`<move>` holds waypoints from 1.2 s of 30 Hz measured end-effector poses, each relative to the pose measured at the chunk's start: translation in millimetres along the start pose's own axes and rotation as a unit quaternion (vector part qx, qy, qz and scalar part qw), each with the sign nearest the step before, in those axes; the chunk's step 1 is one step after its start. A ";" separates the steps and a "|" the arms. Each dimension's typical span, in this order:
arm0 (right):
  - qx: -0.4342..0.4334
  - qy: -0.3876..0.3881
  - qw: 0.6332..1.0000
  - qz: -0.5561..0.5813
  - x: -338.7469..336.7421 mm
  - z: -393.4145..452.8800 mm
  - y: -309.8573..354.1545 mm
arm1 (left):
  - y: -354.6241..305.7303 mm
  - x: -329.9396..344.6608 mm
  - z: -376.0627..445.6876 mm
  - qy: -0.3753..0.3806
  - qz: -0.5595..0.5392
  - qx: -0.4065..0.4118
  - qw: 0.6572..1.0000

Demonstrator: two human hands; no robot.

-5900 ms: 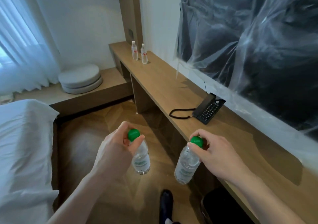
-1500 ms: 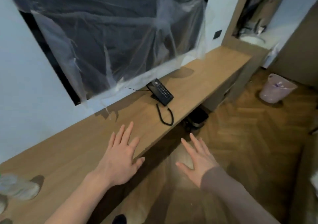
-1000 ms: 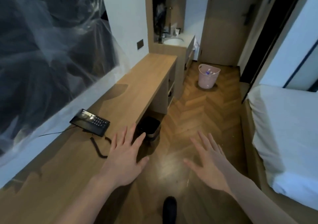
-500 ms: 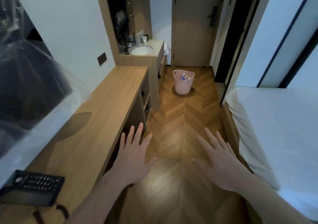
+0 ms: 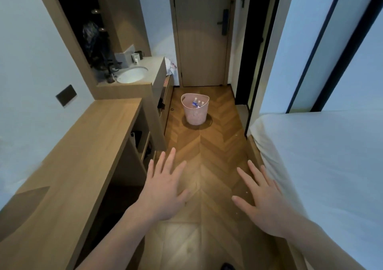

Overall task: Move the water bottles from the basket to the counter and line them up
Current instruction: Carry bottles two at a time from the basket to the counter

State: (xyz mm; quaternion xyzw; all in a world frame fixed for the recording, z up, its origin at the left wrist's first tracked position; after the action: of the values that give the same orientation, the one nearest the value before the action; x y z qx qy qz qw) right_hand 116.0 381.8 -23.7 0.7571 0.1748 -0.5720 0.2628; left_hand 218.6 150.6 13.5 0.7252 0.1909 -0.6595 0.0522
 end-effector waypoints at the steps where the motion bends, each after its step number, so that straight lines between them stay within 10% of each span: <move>1: -0.001 0.004 1.000 -0.004 -7.3 20.8 -5.6 | 1.1 -1.8 19.9 0.001 -0.003 -0.009 1.000; 17: -0.128 0.047 0.990 -0.032 -93.4 328.2 28.8 | 116.4 -41.9 225.6 -0.019 -0.039 -0.154 0.987; 36: 0.017 0.035 0.999 -0.002 -137.5 645.9 -31.8 | 153.2 -72.6 640.6 0.034 -0.013 0.026 0.999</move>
State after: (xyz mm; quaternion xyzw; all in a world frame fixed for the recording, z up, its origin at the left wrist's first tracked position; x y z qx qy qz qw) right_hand -441.3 26.1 -32.3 0.7805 0.1754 -0.5490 0.2420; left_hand -332.6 -215.4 -22.4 0.7455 0.1851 -0.6400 0.0183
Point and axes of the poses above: each hand's wrist, its own z-axis towards the middle knuckle, its own x-axis out of the palm, y = z × x, the point moved 10 cm from there along z, towards the middle knuckle, and after that the axes turned 6 degrees about -z, right-handed, at the moved point
